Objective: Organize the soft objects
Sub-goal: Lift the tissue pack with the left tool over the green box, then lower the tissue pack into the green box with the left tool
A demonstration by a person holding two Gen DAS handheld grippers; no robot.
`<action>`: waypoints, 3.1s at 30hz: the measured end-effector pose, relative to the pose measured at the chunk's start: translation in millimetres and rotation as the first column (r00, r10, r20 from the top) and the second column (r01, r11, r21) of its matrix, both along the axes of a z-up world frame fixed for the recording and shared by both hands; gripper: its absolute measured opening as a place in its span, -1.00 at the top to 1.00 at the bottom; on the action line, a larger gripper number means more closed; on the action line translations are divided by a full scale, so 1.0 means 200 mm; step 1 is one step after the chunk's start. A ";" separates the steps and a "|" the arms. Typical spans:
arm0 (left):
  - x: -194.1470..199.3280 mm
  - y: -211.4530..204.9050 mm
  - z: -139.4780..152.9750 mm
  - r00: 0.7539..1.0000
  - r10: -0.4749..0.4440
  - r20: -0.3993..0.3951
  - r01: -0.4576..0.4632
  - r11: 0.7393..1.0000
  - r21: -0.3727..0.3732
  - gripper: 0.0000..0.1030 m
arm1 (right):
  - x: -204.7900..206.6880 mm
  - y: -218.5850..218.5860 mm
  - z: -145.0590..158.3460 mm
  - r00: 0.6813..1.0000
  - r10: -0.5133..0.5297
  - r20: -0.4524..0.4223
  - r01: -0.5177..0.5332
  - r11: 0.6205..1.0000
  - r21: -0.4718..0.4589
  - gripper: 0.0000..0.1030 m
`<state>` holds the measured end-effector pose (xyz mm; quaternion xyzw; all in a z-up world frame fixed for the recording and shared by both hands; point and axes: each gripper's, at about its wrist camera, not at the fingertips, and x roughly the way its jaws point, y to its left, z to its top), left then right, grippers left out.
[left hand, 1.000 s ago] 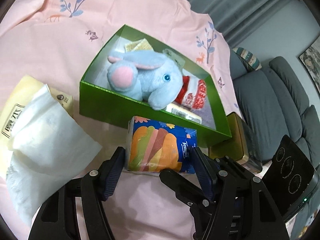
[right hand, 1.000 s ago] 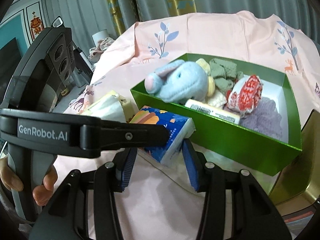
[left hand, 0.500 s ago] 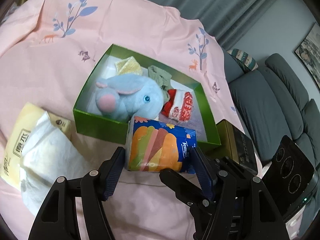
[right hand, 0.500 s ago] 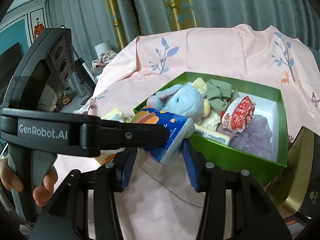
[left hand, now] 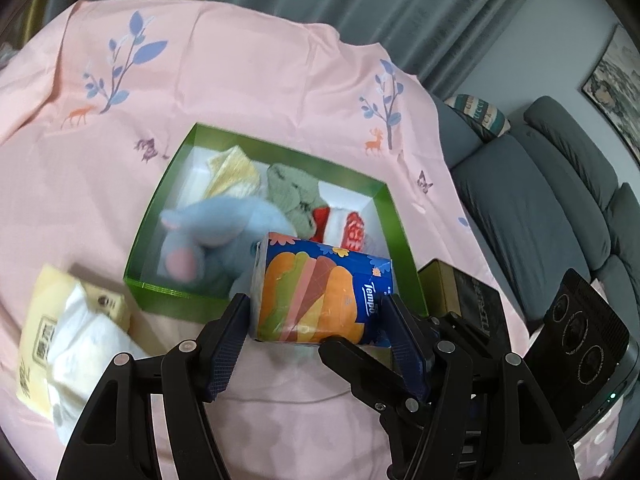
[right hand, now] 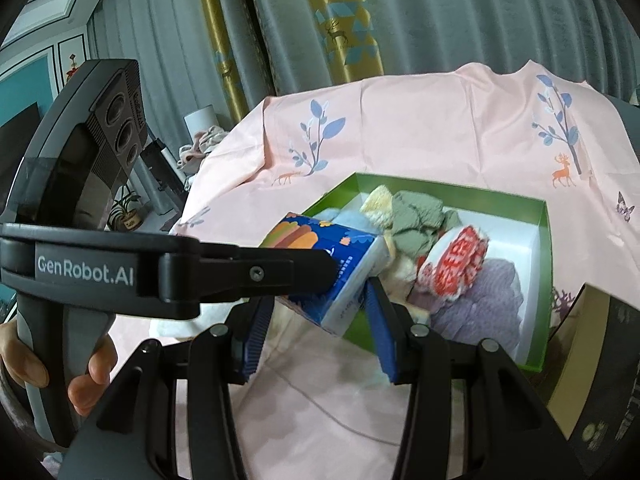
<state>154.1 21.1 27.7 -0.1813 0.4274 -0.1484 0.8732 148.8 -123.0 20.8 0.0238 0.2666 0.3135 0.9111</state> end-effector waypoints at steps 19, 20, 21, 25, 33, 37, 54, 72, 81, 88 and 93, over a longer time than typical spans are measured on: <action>0.23 -0.03 0.11 0.998 -0.033 0.052 0.029 0.998 0.061 -0.32 | 0.22 -0.03 0.09 0.998 -0.058 0.002 0.058 0.996 0.064 0.11; 0.25 -0.02 0.11 0.998 -0.034 0.052 0.030 0.998 0.061 -0.32 | 0.23 -0.02 0.09 0.998 -0.062 -0.001 0.062 0.996 0.066 0.11; 0.26 -0.02 0.11 0.998 -0.033 0.049 0.030 0.998 0.060 -0.32 | 0.24 -0.02 0.10 0.998 -0.063 -0.003 0.063 0.996 0.068 0.11; 0.31 0.00 0.09 0.999 -0.027 0.031 0.025 0.998 0.062 -0.32 | 0.28 -0.01 0.08 0.997 -0.071 -0.028 0.073 0.994 0.082 0.11; 0.37 0.01 0.02 1.000 -0.024 -0.004 0.024 0.997 0.073 -0.32 | 0.33 0.00 0.02 0.995 -0.071 -0.073 0.078 0.993 0.092 0.11; 0.40 -0.01 -0.01 0.999 -0.030 -0.017 0.031 0.995 0.093 -0.32 | 0.35 -0.01 0.00 0.993 -0.073 -0.088 0.081 0.992 0.095 0.10; 0.47 -0.08 -0.03 0.998 -0.055 -0.031 0.059 0.989 0.139 -0.32 | 0.40 -0.05 -0.03 0.985 -0.117 -0.129 0.132 0.984 0.116 0.07; 0.56 -0.22 0.00 0.993 -0.110 -0.037 0.115 0.977 0.182 -0.32 | 0.44 -0.15 -0.02 0.969 -0.208 -0.134 0.227 0.963 0.146 0.06; 0.58 -0.24 -0.06 0.990 -0.120 -0.079 0.133 0.972 0.192 -0.32 | 0.47 -0.15 -0.06 0.956 -0.222 -0.192 0.248 0.961 0.126 -0.02; 0.58 -0.26 -0.08 0.987 -0.130 -0.099 0.148 0.967 0.207 -0.33 | 0.48 -0.15 -0.08 0.952 -0.218 -0.215 0.247 0.961 0.122 -0.21; 0.58 -0.25 -0.09 0.988 -0.122 -0.099 0.141 0.968 0.209 -0.33 | 0.48 -0.14 -0.08 0.951 -0.216 -0.223 0.246 0.962 0.117 -0.21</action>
